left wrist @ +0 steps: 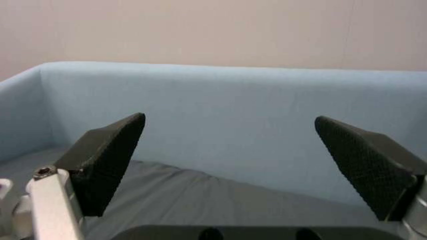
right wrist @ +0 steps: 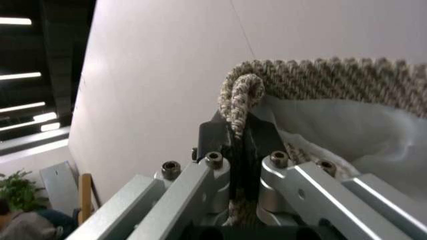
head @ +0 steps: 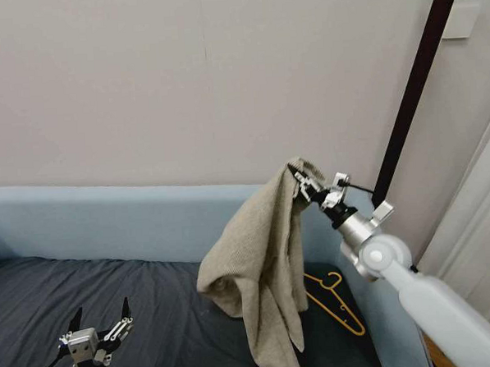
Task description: Pick up the clothes from the sofa and hang them on the clothes hanger.
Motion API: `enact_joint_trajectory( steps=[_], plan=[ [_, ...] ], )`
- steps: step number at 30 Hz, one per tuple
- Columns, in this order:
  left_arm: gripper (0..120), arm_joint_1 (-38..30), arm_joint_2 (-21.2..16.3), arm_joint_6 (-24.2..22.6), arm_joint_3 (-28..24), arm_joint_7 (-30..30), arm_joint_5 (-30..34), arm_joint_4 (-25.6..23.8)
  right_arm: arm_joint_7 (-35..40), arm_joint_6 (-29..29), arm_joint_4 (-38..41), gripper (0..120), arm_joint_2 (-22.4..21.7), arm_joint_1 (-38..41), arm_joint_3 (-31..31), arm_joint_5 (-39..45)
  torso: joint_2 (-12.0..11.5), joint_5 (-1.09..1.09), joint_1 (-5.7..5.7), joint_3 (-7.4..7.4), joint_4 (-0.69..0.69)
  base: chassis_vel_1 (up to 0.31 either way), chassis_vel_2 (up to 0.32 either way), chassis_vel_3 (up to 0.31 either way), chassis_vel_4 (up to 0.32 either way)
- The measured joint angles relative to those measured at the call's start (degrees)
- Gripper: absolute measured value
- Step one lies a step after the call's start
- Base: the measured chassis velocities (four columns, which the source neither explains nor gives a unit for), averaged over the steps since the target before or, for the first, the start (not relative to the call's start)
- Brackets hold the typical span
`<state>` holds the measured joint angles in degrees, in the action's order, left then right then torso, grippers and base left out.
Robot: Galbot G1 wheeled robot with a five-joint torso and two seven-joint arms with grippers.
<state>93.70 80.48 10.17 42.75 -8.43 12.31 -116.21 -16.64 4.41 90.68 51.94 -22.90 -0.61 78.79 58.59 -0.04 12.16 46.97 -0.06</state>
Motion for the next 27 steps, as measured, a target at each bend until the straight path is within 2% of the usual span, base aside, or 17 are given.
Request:
enact_joint_trajectory(
  steps=[2, 6, 11, 14, 15, 16, 17, 19, 20, 23, 27],
  plan=[
    [100, -0.01, -0.04, 0.10, 0.25, -0.01, 0.36, 0.06, 0.30, -0.19, 0.82, 1, -1.24, 3.46, -0.27, 2.29, 0.00, -0.01, 0.00, -0.01, 0.00, 0.000, 0.000, 0.000, 0.000],
    [100, -0.13, -0.23, 0.32, 0.74, 0.00, 0.86, 0.24, 0.39, -1.30, 3.32, 1, -3.38, 5.42, -0.26, 3.96, 0.00, -0.01, -0.01, -0.01, -0.01, 0.000, 0.000, 0.000, 0.000],
    [100, -0.32, -0.20, 1.34, 1.69, 1.09, 1.41, 0.53, -4.77, -1.53, 4.09, 1, -6.90, 6.10, 0.03, 1.02, 0.01, -0.02, -0.01, -0.02, -0.02, 0.000, 0.000, 0.000, 0.000],
    [100, -0.36, 0.21, 2.32, 1.93, 1.48, 1.42, 0.88, -9.86, -0.61, 4.45, 1, -8.41, -0.26, -0.43, -4.23, 0.01, -0.04, -0.01, -0.02, -0.01, 0.000, 0.000, 0.000, 0.000],
    [100, -0.35, 0.35, 2.53, 1.94, 1.48, 1.43, 0.93, -10.47, 0.24, 5.11, 1, -8.44, -4.92, -1.55, -6.11, 0.01, -0.01, -0.01, -0.02, -0.02, 0.000, 0.000, 0.000, 0.000],
    [100, -0.35, 0.35, 2.53, 1.94, 1.48, 1.43, 0.93, -10.47, 0.24, 5.11, 1, -8.44, -4.92, -1.55, -6.11, 0.01, -0.01, -0.01, -0.02, -0.02, 0.000, 0.000, 0.000, 0.000],
    [100, -0.29, 0.39, 2.60, 1.97, 1.48, 1.42, 0.93, -10.16, 1.27, 5.42, 1, -8.03, -9.09, -3.03, -7.45, 0.01, 0.00, -0.01, -0.02, -0.03, 0.000, 0.000, 0.000, 0.000],
    [100, -0.02, 0.53, 2.67, 1.96, 1.88, 1.34, 0.64, -8.44, 3.63, 4.24, 1, -5.24, -18.08, -6.83, -11.53, 0.00, 0.01, -0.01, -0.01, -0.02, 0.000, 0.000, 0.000, 0.000],
    [100, -0.02, 0.53, 2.67, 1.96, 1.88, 1.34, 0.64, -8.44, 3.63, 4.24, 1, -5.24, -18.08, -6.83, -11.53, 0.00, 0.01, -0.01, -0.01, -0.02, 0.000, 0.000, 0.000, 0.000],
    [100, 0.49, 0.84, 2.69, 1.84, 2.18, 1.15, -0.17, -8.10, 6.11, -0.54, 1, -0.12, -28.19, -10.41, -20.10, 0.00, 0.02, -0.01, -0.01, -0.01, 0.000, 0.000, 0.000, 0.000],
    [100, 0.96, 1.08, 2.97, 1.93, 2.27, 0.96, -0.36, -8.81, 6.82, -2.32, 1, 2.36, -34.31, -12.36, -25.28, 0.01, -0.02, -0.02, -0.02, -0.02, 0.000, 0.000, 0.000, 0.000]
  ],
)
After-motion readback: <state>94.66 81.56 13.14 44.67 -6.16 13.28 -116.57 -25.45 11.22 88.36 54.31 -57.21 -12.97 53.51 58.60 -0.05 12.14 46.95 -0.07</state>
